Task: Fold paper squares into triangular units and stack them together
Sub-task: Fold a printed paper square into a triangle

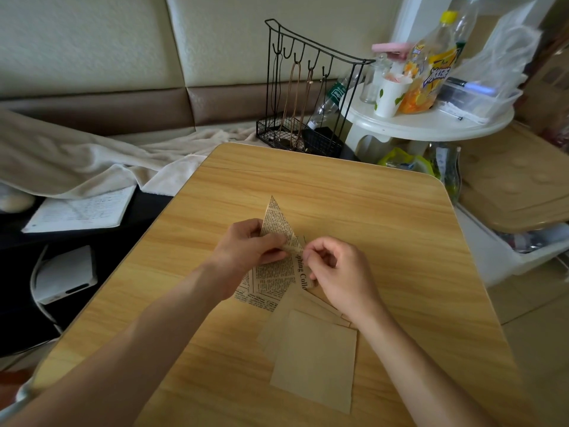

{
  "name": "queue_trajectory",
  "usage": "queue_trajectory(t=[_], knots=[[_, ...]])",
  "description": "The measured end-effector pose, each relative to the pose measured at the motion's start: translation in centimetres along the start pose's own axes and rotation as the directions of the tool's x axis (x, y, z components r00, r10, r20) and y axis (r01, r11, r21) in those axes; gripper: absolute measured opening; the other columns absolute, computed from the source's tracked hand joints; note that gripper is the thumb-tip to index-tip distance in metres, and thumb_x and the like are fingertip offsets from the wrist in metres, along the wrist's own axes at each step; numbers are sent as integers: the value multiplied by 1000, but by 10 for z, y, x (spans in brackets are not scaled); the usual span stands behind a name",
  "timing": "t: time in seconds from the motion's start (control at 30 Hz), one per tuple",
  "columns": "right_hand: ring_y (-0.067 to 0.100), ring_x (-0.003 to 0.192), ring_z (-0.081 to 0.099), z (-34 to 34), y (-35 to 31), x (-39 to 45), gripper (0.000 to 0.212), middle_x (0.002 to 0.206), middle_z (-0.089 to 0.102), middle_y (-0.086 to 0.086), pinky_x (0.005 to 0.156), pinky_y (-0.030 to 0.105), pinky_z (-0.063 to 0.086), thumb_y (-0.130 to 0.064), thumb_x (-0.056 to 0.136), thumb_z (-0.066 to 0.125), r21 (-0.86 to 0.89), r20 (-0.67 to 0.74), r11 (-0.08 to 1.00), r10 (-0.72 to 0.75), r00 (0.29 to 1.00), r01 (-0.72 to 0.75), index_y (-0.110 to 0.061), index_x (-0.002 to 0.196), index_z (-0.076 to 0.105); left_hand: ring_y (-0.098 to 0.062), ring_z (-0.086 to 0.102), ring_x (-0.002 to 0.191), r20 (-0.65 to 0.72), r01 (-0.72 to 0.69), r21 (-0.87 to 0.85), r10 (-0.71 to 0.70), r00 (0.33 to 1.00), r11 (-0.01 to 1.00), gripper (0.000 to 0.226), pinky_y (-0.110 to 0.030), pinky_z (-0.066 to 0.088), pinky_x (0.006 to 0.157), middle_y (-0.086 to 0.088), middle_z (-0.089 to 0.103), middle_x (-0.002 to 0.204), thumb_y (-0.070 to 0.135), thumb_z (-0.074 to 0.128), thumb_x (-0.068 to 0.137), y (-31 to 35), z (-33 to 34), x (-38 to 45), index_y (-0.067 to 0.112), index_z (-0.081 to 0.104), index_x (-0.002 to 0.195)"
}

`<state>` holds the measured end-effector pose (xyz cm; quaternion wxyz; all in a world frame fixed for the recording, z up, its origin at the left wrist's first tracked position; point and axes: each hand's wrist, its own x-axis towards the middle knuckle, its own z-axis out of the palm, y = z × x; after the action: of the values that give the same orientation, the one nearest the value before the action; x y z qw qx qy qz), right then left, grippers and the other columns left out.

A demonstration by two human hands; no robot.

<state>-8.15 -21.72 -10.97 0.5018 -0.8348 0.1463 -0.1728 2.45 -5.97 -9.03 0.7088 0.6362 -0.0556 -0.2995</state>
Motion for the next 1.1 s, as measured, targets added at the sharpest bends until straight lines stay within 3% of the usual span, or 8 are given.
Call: queue_trajectory(t=[0.17, 0.37, 0.57, 0.7, 0.9, 1.0, 1.1], knots=[[11, 55, 66, 0, 0, 2, 18, 65, 71, 0, 56, 25, 53, -15, 97, 66, 9, 8, 999, 53, 999, -53, -22, 81, 72, -29, 77, 95, -19, 33, -47, -34, 999, 998, 21, -26, 63, 80, -21, 77, 99, 4, 74, 89, 2, -3, -2, -8, 71, 106], [26, 50, 69, -2, -1, 3, 16, 73, 71, 5, 35, 25, 35, -11, 99, 65, 212, 84, 945, 235, 968, -248, -11, 85, 72, -30, 77, 91, -60, 67, -37, -69, 996, 997, 18, -25, 63, 74, -23, 77, 98, 8, 61, 101, 1, 0, -2, -8, 69, 105], [20, 47, 66, 1, 1, 2, 14, 70, 70, 8, 37, 23, 34, -19, 97, 71, 222, 80, 955, 182, 980, -196, -21, 83, 73, -27, 78, 90, -47, 69, 9, -68, 997, 998, 16, -23, 62, 75, -20, 78, 94, 8, 65, 99, -3, 3, -5, -5, 71, 104], [15, 44, 61, 2, 7, 4, 19, 63, 71, 5, 41, 21, 36, -17, 97, 70, 121, 60, 973, 192, 980, -198, -22, 78, 72, -27, 78, 91, -32, 64, 32, -63, 997, 997, 14, -25, 63, 77, -17, 78, 95, 9, 68, 97, -5, 6, -6, -2, 72, 103], [15, 43, 64, 3, 3, 1, 14, 75, 73, -1, 45, 25, 47, -11, 96, 71, 41, -12, 992, 121, 993, -120, -22, 90, 65, -25, 78, 82, -96, 0, 63, 6, 995, 998, 11, -22, 62, 69, -18, 76, 90, 1, 73, 91, -6, 7, -6, -2, 70, 101], [13, 43, 63, 3, 1, 0, 15, 74, 72, 0, 47, 23, 47, -10, 96, 70, -5, -7, 996, 90, 996, -90, -21, 88, 65, -25, 78, 78, -156, -78, 215, 113, 981, 974, 26, -30, 64, 71, -17, 75, 94, 2, 80, 85, -7, 4, -6, 4, 69, 108], [10, 41, 61, 4, -1, -2, 15, 67, 69, -2, 47, 18, 44, -8, 96, 69, -57, -17, 996, 61, 998, -61, -19, 85, 66, -17, 76, 70, -169, -153, 492, 266, 949, 857, 30, -31, 63, 70, -3, 74, 91, 10, 85, 82, -9, 4, -7, 18, 68, 106]])
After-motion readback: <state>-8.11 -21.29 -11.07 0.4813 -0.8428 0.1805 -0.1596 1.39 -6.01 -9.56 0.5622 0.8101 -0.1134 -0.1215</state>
